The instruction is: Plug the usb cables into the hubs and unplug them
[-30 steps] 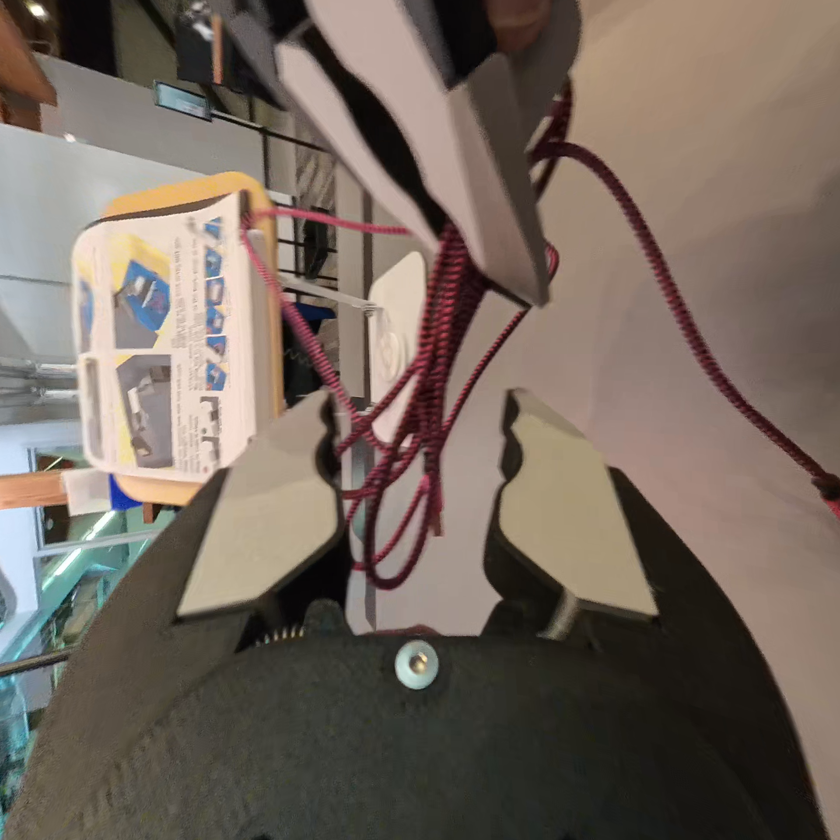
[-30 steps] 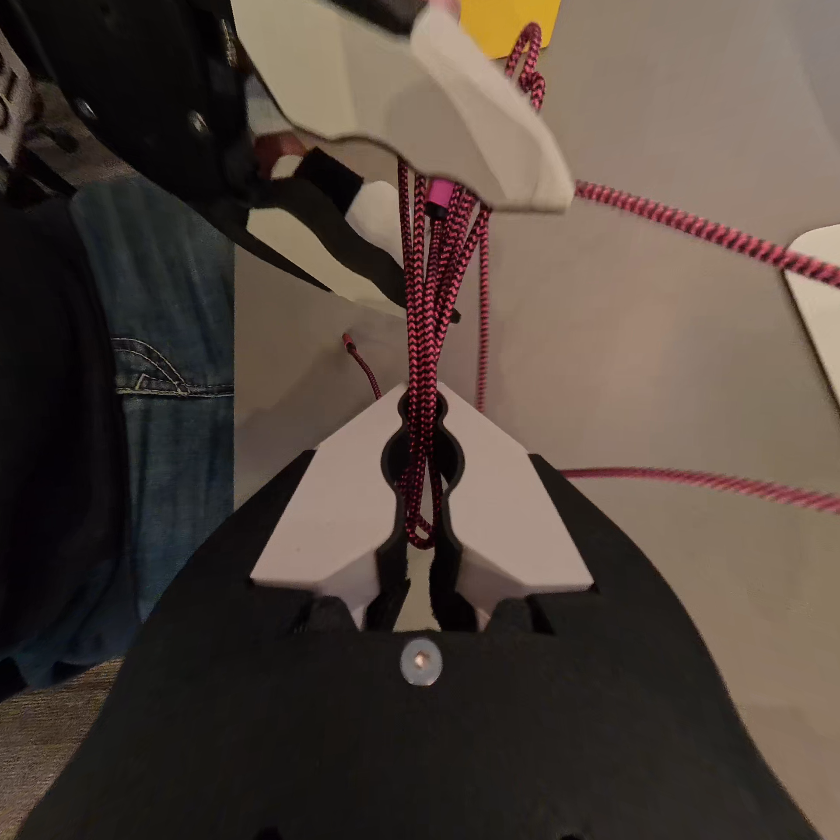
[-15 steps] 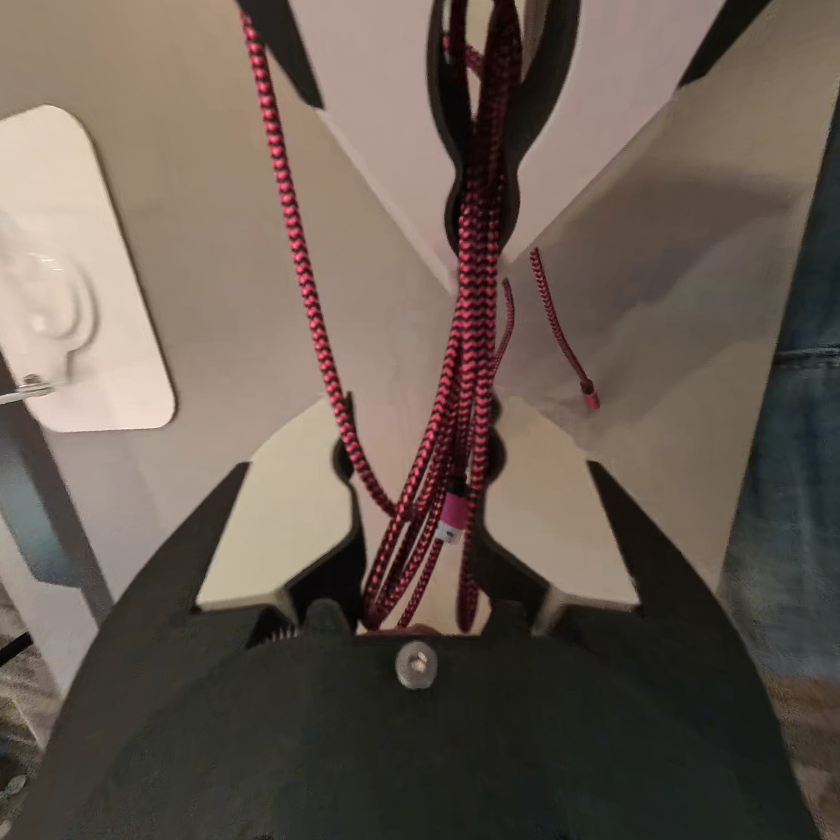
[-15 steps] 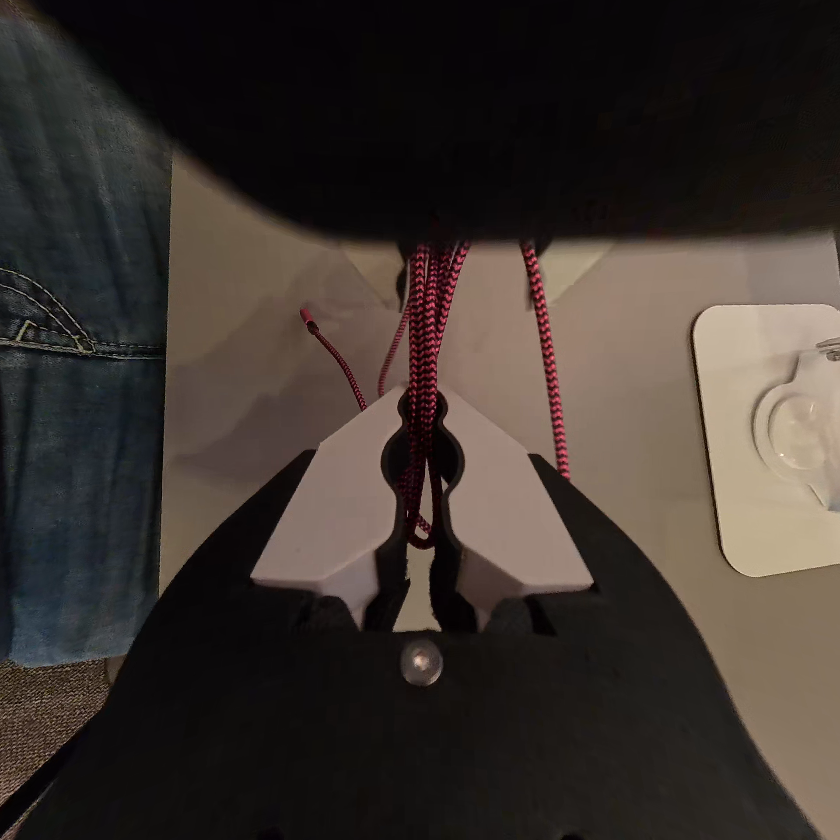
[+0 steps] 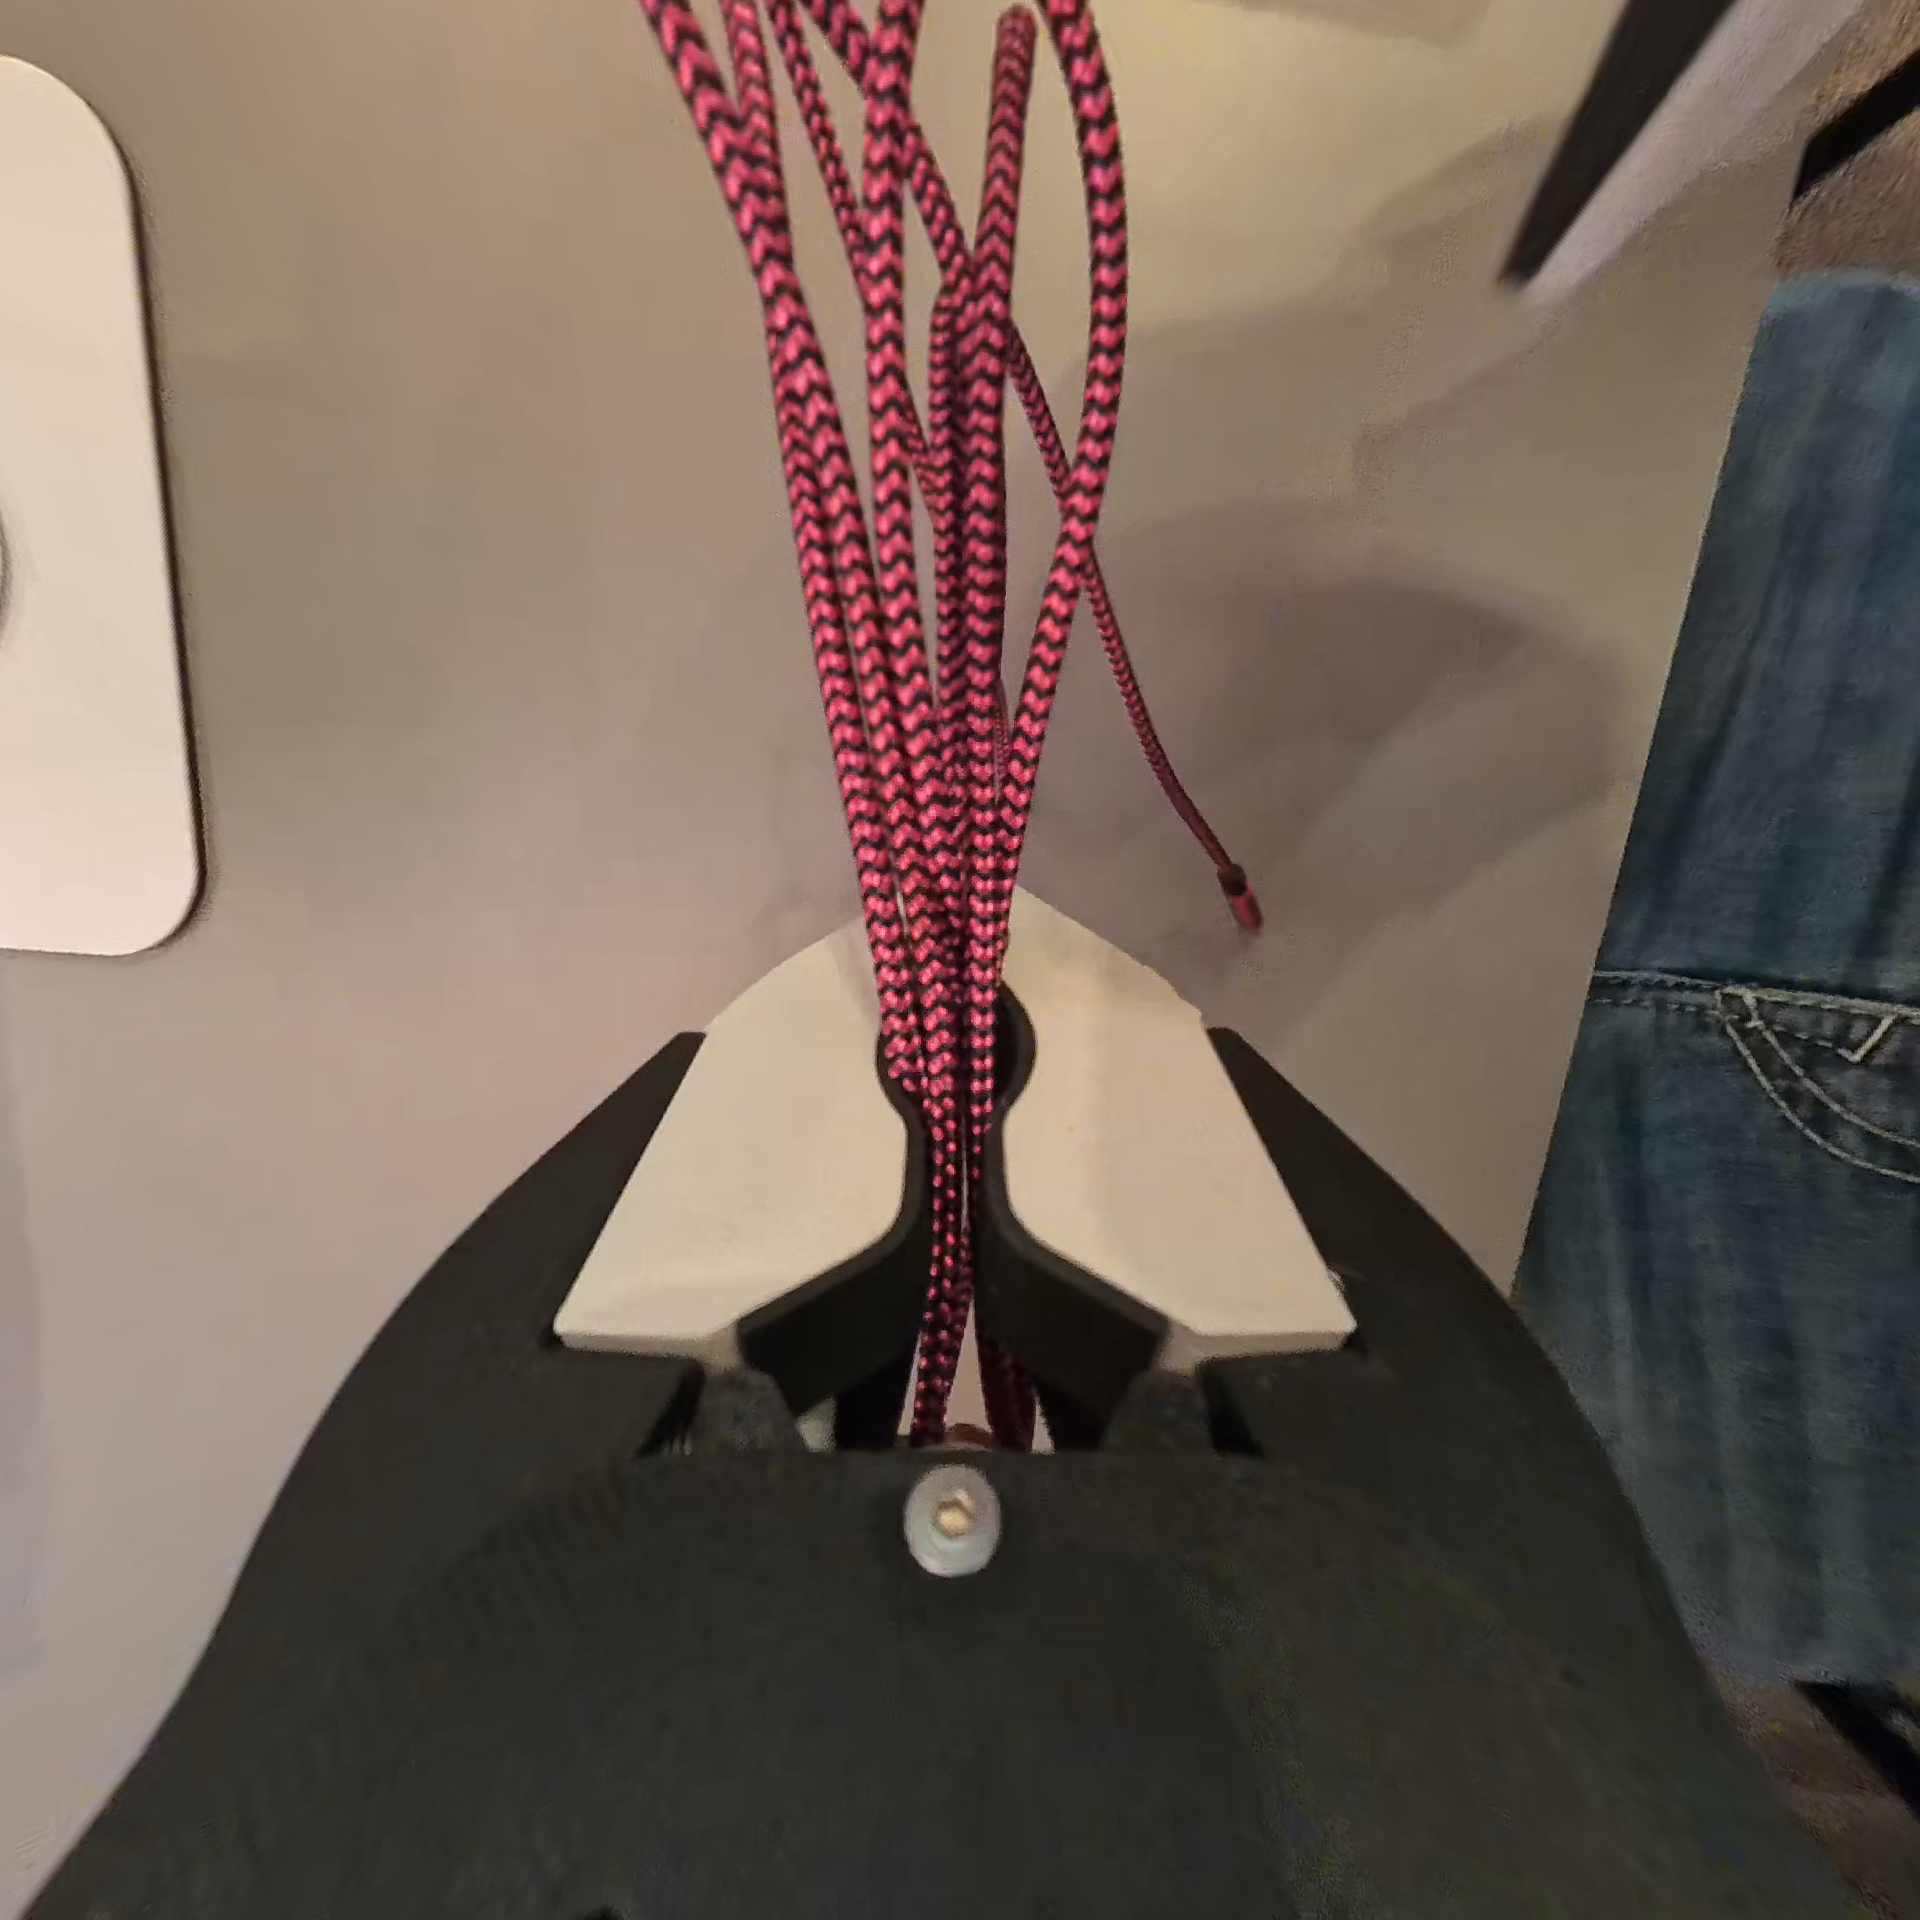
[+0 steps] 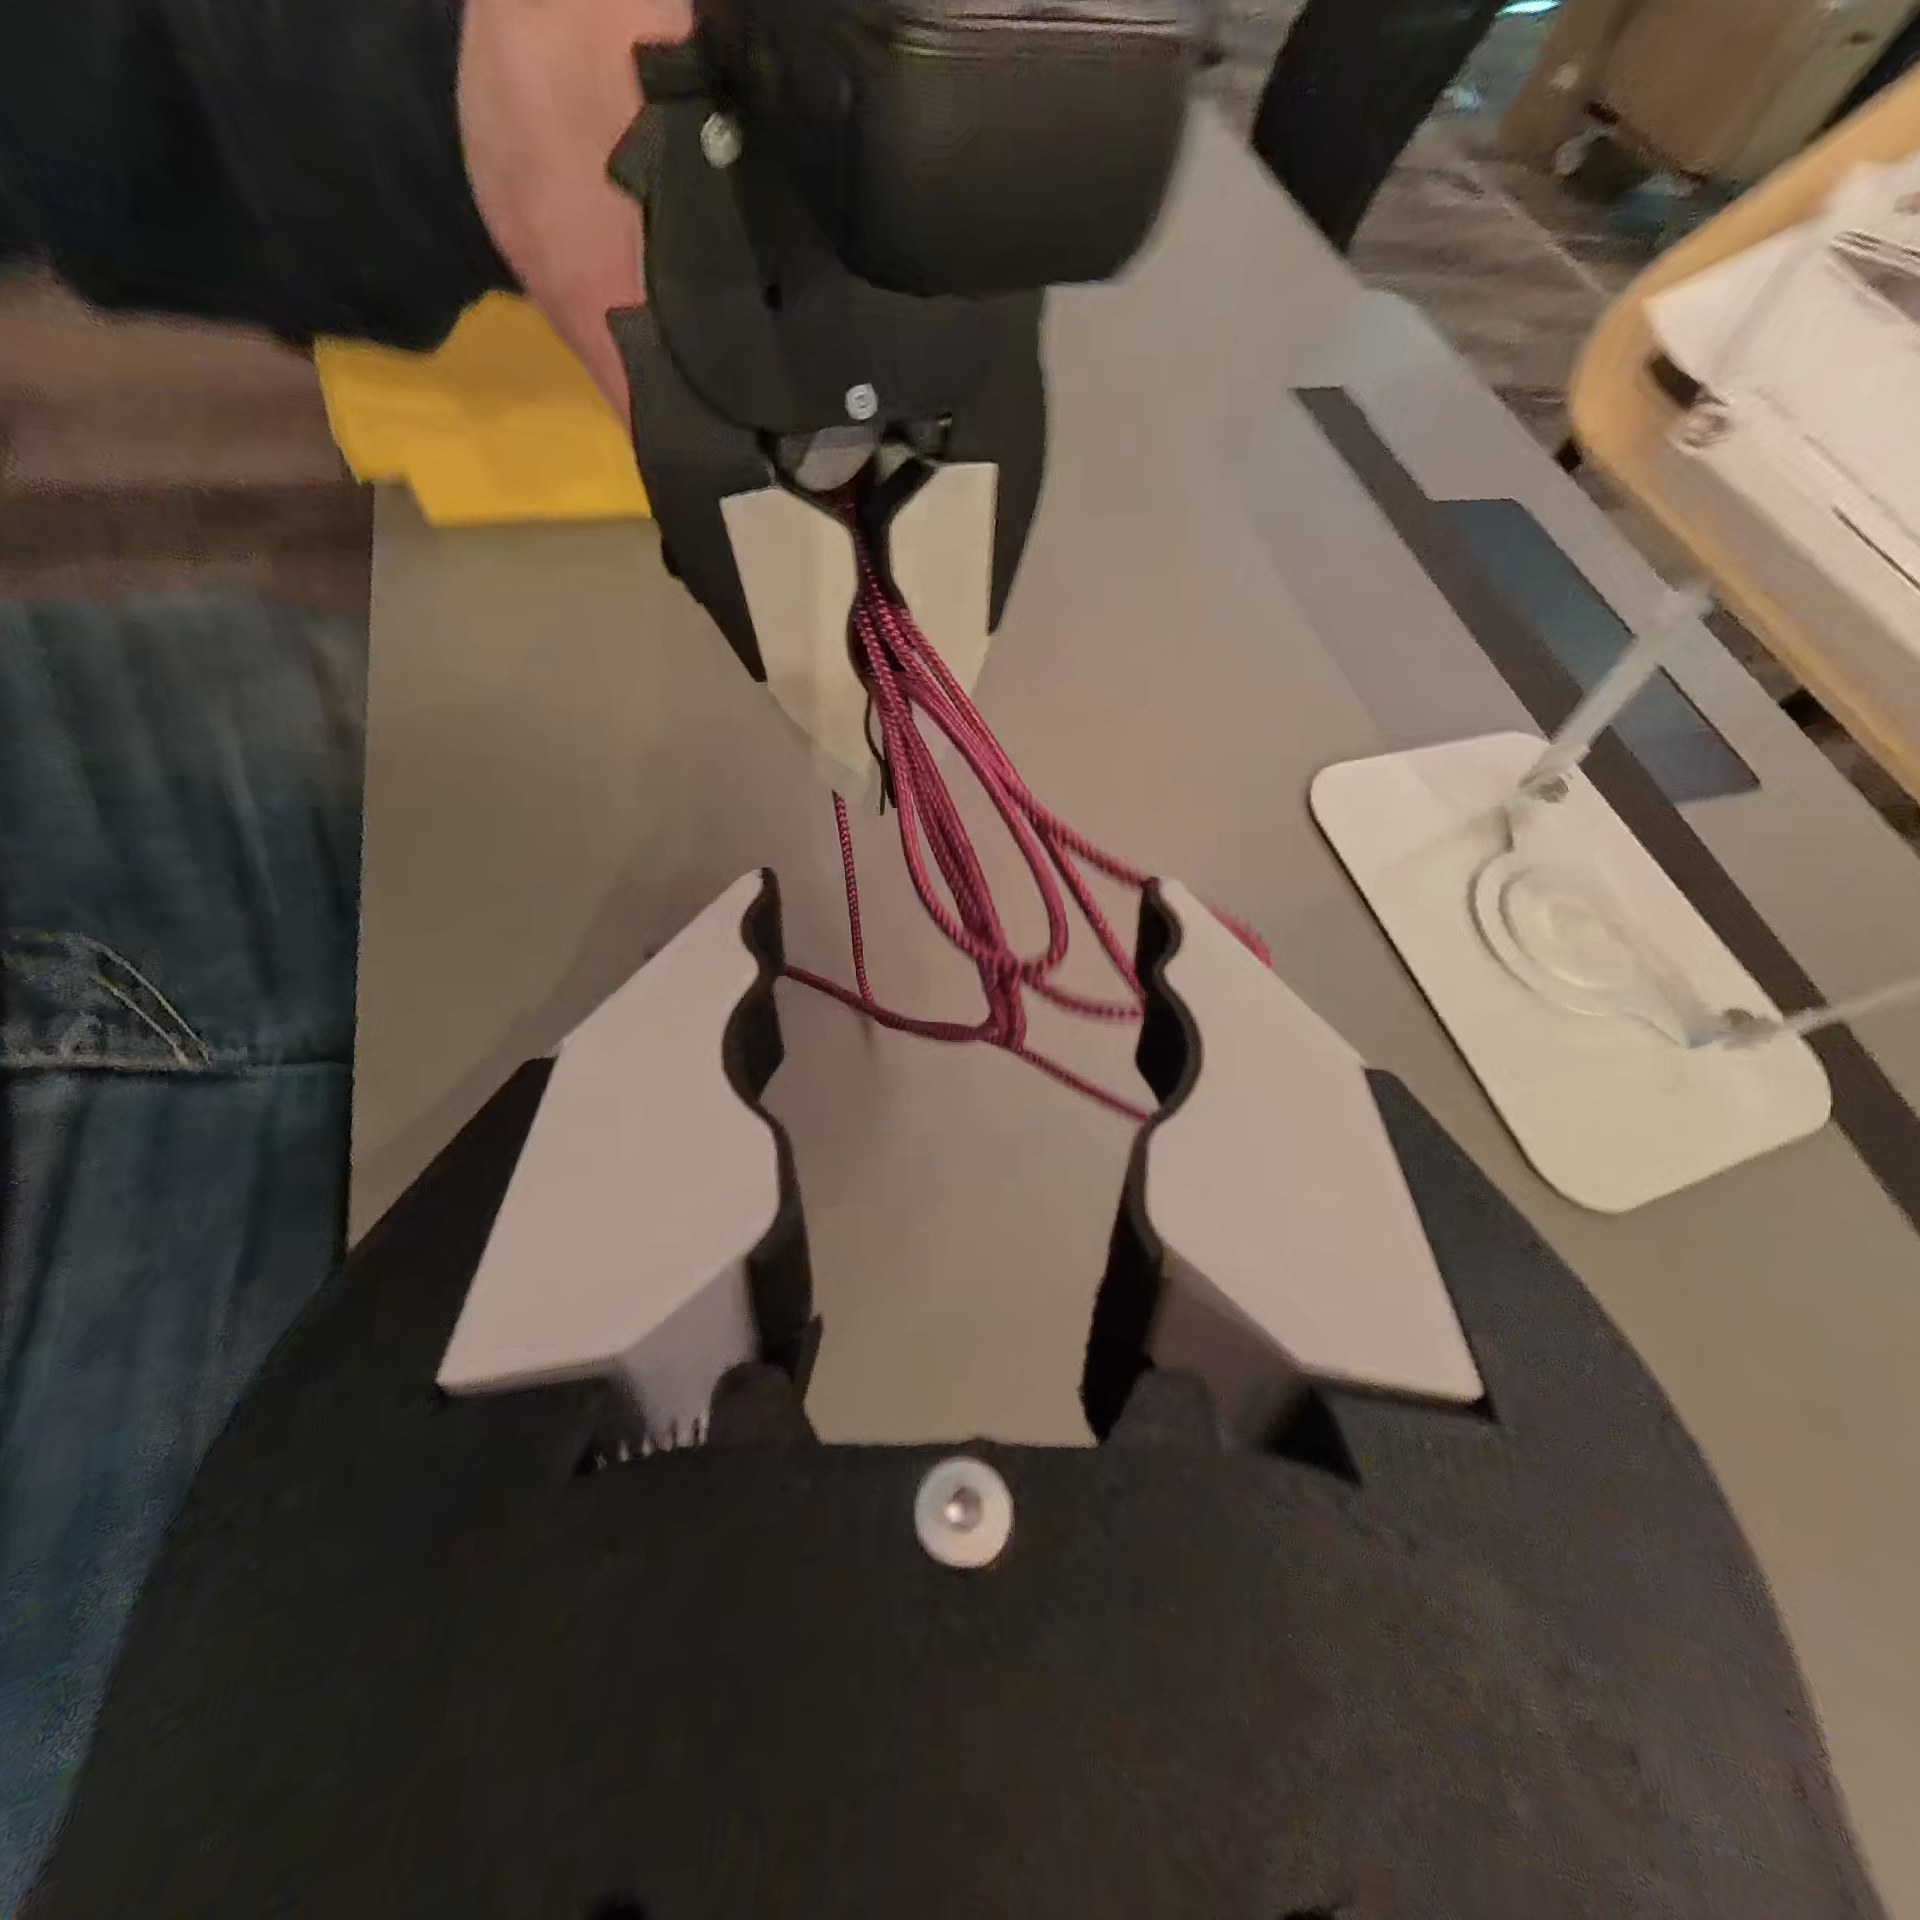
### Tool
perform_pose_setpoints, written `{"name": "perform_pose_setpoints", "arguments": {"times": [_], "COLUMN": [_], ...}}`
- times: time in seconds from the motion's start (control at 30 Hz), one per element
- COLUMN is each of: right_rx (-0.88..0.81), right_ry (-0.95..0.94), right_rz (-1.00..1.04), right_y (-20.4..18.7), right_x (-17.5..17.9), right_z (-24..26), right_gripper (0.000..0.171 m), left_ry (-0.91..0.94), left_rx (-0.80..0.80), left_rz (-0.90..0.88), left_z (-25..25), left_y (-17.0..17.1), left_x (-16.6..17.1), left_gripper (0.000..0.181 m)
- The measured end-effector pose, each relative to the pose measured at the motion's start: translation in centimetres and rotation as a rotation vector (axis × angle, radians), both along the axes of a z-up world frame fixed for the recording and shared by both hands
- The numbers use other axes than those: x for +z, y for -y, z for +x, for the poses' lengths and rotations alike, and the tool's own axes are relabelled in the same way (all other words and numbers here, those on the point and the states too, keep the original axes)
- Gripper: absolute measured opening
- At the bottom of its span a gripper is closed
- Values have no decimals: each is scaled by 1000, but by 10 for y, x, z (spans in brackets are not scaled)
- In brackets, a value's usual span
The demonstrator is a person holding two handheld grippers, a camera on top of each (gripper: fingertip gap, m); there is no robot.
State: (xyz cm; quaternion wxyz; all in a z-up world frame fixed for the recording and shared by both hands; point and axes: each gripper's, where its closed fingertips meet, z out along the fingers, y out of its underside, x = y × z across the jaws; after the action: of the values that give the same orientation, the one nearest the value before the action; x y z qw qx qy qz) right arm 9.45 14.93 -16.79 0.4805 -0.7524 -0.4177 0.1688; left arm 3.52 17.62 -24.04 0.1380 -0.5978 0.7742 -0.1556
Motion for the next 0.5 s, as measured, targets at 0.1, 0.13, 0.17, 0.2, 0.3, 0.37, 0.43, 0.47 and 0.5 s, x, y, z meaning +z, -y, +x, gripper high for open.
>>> {"name": "perform_pose_setpoints", "arguments": {"times": [0.1,0.13,0.17,0.2,0.3,0.37,0.43,0.47,0.5], "right_rx": [-96,-125,-146,-164,-150,-144,-155,-164,-167], "right_ry": [-77,-85,-113,-171,-447,-613,-749,-795,-821], "right_rz": [-103,-164,-191,-207,-273,-288,-271,-250,-239], "right_y": [2,1,0,-3,-12,-23,-35,-41,-45], "right_x": [-11,-23,-30,-33,-27,-18,-3,4,10], "right_z": [22,26,27,25,8,-1,-5,-6,-9], "right_gripper": [98,105,107,107,111,120,124,128,128], "left_ry": [79,114,148,185,265,308,355,369,380], "left_rx": [54,72,89,101,134,161,196,212,227], "left_rz": [-73,-101,-125,-145,-179,-173,-142,-102,-68], "left_z": [4,7,10,13,22,28,34,37,40], "left_y": [-4,-4,-4,-3,1,3,3,2,2], "left_x": [10,14,17,22,29,30,31,31,30], "left_gripper": [3,3,3,3,3,3,3,3,3]}}
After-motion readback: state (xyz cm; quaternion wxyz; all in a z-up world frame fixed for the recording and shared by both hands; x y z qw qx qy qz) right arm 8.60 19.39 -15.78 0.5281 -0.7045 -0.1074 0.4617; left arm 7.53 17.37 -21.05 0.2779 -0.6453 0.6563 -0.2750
